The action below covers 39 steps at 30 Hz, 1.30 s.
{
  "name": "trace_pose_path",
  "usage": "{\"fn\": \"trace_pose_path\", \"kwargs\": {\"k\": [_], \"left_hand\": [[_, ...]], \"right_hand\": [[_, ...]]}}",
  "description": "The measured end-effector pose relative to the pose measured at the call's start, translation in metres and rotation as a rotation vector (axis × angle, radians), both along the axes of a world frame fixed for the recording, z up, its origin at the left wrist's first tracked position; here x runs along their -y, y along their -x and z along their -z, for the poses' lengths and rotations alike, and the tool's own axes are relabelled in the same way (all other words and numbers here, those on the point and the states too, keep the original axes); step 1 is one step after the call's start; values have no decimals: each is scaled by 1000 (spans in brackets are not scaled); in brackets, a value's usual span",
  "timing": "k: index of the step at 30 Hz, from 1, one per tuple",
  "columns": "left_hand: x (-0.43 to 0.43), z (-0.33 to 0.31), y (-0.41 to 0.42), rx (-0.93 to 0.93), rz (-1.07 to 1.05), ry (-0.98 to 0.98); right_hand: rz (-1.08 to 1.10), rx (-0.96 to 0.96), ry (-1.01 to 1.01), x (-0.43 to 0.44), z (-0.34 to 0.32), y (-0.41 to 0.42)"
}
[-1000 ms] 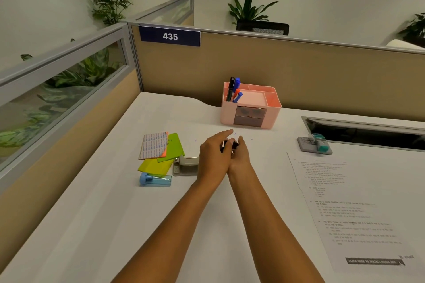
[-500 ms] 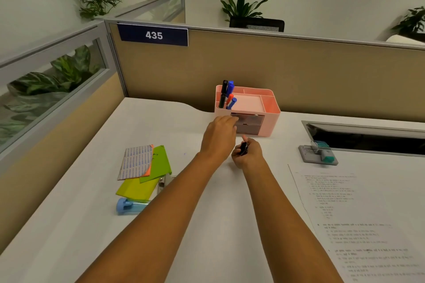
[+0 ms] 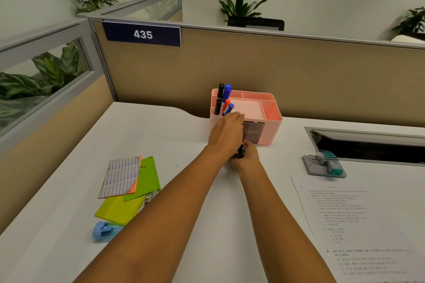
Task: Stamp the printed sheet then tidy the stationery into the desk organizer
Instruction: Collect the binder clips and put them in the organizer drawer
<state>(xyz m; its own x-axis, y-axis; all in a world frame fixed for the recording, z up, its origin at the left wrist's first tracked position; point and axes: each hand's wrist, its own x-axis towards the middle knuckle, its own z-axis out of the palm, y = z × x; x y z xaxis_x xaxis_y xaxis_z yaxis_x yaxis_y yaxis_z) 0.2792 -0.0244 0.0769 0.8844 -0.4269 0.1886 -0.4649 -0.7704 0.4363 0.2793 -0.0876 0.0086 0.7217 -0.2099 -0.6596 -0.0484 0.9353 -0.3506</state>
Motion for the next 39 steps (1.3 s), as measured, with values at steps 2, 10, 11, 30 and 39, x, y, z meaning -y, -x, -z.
{"fn": "trace_pose_path", "kwargs": {"k": [2,10,11,30,39], "left_hand": [[1,3,-2,-8,-11,-10],[-1,7,-3,11,0,-32],[-1,7,-3,12,3,-31],[-5,6,-2,-4,16,0],[-5,4,-2,-53,7,3]], "right_hand": [[6,14,3,0,-1,0],[10,12,-99,-5,-15,21],[9,8,-115,-6,-15,25],[98,-53,21,3,-44,53],[83,-8,92,17,-82,31]]}}
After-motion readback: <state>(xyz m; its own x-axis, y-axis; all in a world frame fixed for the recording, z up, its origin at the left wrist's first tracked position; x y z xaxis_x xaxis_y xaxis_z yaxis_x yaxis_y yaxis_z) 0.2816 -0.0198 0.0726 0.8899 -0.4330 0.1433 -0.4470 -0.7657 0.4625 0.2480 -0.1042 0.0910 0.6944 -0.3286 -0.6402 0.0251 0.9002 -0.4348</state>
